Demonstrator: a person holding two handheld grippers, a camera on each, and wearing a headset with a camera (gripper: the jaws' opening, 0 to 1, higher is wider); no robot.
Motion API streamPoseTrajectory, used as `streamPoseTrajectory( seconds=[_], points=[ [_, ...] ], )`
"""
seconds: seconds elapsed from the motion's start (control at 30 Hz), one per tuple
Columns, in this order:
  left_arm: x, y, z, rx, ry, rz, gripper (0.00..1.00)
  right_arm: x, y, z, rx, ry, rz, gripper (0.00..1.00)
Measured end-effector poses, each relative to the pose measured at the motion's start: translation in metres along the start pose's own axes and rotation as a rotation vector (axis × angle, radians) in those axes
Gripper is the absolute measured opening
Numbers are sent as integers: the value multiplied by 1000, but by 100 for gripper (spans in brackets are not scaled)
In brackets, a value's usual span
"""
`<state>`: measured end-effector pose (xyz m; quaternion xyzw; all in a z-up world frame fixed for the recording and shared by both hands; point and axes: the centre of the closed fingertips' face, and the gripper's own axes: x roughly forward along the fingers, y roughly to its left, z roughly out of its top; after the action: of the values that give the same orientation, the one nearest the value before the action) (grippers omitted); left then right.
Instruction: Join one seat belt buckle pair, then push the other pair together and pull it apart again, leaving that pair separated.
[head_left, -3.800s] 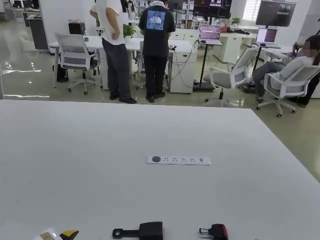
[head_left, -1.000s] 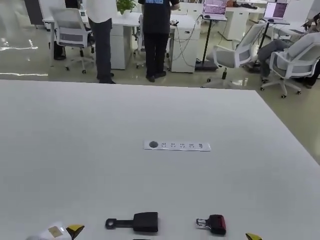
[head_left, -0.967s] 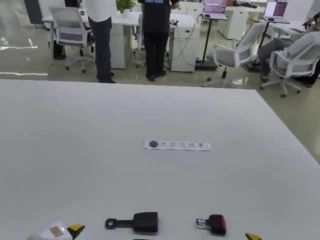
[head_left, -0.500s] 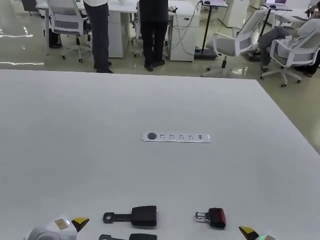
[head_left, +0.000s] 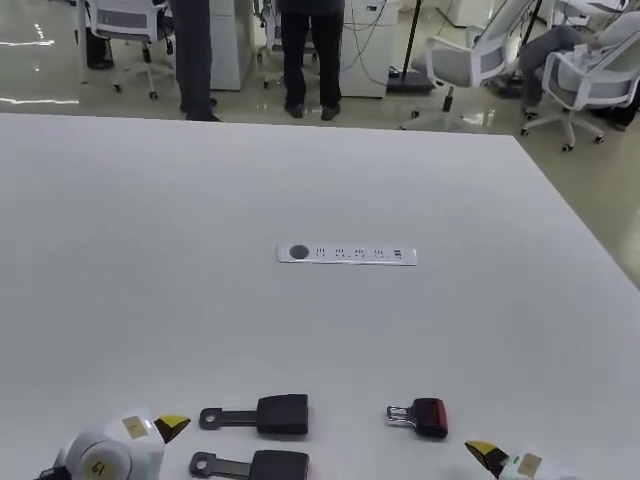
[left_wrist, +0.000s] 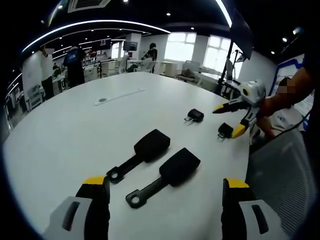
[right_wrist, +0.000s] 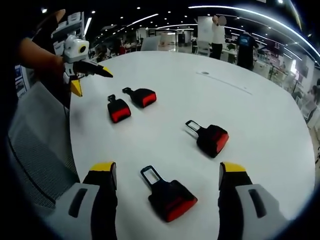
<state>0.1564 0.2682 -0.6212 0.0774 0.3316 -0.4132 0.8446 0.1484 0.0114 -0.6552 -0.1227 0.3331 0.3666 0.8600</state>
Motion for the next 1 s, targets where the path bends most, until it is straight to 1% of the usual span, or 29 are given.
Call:
streamPoseTrajectory(
  seconds=[0.1, 0.17, 0.23, 0.3, 0.37, 0.5, 0.57, 0.63, 0.7, 0.73, 0.87, 0.9, 0.93, 1.0],
  points=[
    [3, -2, -1, 13, 13, -16, 93, 1, 2, -2, -15, 8, 23, 83],
    [7, -8, 3, 28, 26, -33, 92, 1, 2, -4, -25, 18, 42, 83],
    [7, -11, 1, 49, 38, -45, 90, 1, 4, -6, -28, 28, 72, 81],
    [10, -13, -1, 68, 51, -65, 88, 0, 3, -9, -43, 43, 80, 80],
    [13, -13, -3, 92, 69, -84, 87, 0, 2, -12, -40, 55, 98, 80],
    [21, -12, -8, 120, 87, -114, 85, -1, 0, -18, -36, 74, 124, 76],
    [24, -12, -7, 136, 102, -128, 84, -1, -1, -21, -49, 84, 133, 76],
    [29, -11, -10, 150, 109, -141, 84, 1, -2, -25, -54, 96, 151, 75],
    [33, -11, -10, 172, 127, -155, 83, 3, -4, -30, -62, 105, 162, 74],
    [37, -15, -10, 188, 140, -167, 82, 5, -4, -34, -64, 115, 172, 74],
    [46, -19, -15, 243, 182, -205, 78, 5, -2, -37, -80, 129, 199, 71],
    [49, -20, -16, 265, 192, -206, 77, 3, 0, -38, -85, 136, 211, 70],
    [51, -20, -15, 283, 192, -205, 76, 3, 0, -39, -92, 142, 215, 69],
    [56, -21, -15, 289, 200, -217, 74, 1, 2, -39, -103, 152, 224, 68]
  ],
)
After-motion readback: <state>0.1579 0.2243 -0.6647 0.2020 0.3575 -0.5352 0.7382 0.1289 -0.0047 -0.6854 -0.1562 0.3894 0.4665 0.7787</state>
